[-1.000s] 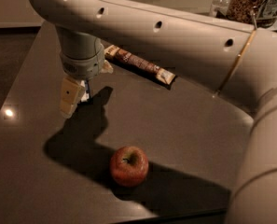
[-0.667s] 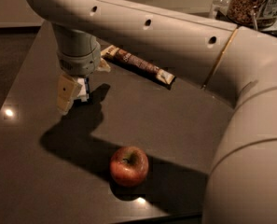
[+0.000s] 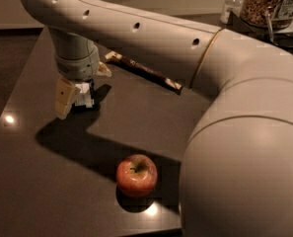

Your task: Pick rxbar blueberry

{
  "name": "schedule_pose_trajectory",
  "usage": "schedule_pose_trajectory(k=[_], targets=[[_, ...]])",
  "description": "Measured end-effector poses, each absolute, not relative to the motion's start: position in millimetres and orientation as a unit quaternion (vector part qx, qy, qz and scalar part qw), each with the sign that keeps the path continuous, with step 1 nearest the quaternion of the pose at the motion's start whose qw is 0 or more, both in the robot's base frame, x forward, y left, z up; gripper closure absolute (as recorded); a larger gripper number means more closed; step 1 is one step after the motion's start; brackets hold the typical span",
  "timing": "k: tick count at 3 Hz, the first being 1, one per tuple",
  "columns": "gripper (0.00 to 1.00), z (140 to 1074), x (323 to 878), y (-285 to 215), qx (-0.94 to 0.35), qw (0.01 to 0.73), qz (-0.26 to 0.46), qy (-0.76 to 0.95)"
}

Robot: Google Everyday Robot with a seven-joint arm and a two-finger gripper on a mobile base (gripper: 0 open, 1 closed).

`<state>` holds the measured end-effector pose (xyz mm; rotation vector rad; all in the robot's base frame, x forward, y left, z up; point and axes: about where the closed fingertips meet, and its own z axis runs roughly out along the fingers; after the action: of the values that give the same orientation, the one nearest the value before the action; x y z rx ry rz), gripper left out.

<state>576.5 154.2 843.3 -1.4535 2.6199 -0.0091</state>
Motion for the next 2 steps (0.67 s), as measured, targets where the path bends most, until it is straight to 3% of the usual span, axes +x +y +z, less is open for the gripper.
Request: schedule_pose_trajectory(k=[1,2], targets=[[0.03,834.8,586.2,163.9,-0.484,0.067,-0.007,0.872],[0.25,831.3,591.6,166.9,-0.485,0.064,-0.003,0.872]])
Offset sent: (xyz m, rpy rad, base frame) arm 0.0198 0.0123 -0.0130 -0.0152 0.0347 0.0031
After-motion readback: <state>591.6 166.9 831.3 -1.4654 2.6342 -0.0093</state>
